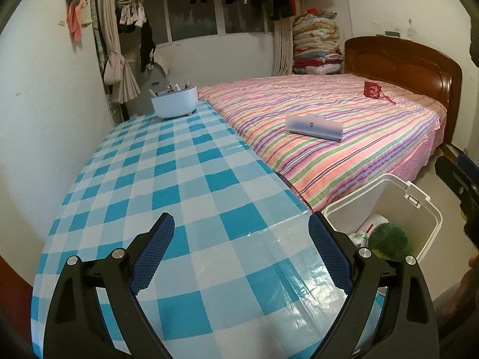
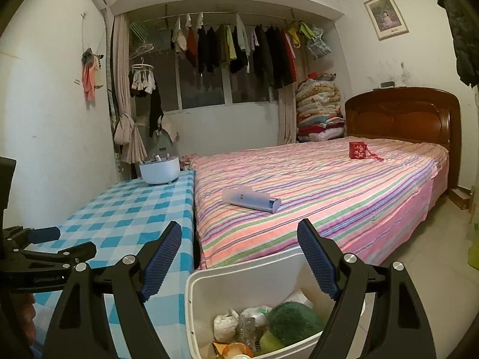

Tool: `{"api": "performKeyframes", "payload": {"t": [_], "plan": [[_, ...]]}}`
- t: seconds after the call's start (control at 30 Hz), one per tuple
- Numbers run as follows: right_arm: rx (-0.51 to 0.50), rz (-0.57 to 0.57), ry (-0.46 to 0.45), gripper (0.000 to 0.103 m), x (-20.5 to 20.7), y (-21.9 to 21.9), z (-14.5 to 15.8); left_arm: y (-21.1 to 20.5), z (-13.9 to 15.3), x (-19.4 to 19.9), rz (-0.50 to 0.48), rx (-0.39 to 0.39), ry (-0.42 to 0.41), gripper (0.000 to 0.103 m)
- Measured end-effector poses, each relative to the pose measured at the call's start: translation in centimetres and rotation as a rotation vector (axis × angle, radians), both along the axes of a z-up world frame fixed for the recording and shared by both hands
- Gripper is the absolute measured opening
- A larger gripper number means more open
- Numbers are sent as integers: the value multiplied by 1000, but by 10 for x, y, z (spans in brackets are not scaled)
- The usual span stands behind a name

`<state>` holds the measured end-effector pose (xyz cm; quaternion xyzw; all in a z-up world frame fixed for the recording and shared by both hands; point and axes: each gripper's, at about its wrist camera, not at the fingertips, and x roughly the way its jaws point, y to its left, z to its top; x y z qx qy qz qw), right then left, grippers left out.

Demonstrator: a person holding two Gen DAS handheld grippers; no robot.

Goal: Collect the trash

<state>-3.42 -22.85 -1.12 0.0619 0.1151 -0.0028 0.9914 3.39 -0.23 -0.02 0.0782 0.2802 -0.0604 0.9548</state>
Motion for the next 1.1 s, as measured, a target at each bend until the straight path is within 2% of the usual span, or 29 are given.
{"api": "performKeyframes", "payload": {"t": [0.33,0.63,0.77,0.9,0.97,1.1], "plan": [[-12,-56,49,78,9,1,-6,-11,-30,11,-70,25,30,90],[-21,-86,86,78,15,16,-13,-10,-20,12,-93,5,24,90],[-13,-99,112,78,13,13,-18,-25,-24,13,-120,9,30,90],[-19,-133,99,78,8,1,-17,-40,-29,11,-142,28,33,90],[3,-128,107,78,10,-6,-19,-44,-31,11,-139,37,42,90],[69,-90,135,78,16,-17,-21,-54,-35,13,-147,3,81,90]]}}
